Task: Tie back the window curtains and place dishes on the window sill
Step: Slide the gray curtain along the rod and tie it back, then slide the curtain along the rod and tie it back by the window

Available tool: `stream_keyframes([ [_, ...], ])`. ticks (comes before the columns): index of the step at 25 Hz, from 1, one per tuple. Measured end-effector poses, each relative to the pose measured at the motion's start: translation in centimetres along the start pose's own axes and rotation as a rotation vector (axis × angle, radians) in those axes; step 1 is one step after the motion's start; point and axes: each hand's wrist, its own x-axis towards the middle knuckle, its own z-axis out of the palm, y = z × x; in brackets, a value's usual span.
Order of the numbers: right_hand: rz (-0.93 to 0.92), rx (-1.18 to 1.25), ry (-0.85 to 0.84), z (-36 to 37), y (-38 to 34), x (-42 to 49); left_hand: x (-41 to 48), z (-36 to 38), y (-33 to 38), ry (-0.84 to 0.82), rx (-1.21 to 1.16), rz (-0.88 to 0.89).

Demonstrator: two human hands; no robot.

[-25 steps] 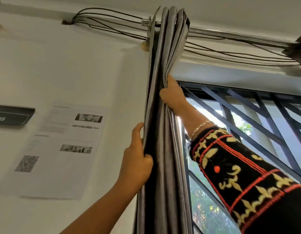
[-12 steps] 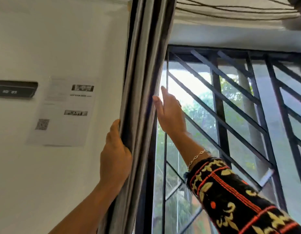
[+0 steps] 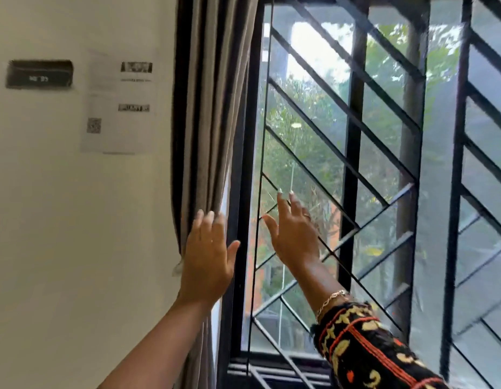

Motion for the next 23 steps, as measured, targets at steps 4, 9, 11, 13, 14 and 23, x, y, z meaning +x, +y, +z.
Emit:
stream_keyframes([
  [4, 0.016, -0.027, -0.113, 1.0, 3.2, -7.2, -5.3, 1.3, 2.3, -0.116, 0.131, 0.097],
  [9, 0.027, -0.158, -0.192, 0.3, 8.2, -14.4, -10.8, 3.6, 6.3, -0.232, 0.110, 0.109],
  [11, 0.057, -0.192, -0.209, -0.7, 10.5, -16.9, -12.5, 4.4, 8.6, -0.299, 0.063, 0.110],
  [13, 0.096, -0.239, -0.231, -2.1, 12.9, -18.9, -13.8, 5.2, 11.4, -0.350, 0.018, 0.123],
  [14, 0.108, -0.270, -0.226, -2.9, 13.9, -19.5, -14.1, 5.6, 12.8, -0.370, -0.004, 0.128],
  [23, 0.165, -0.517, -0.028, -10.8, 24.8, -22.5, -12.9, 11.3, 25.2, -0.388, -0.267, 0.243],
])
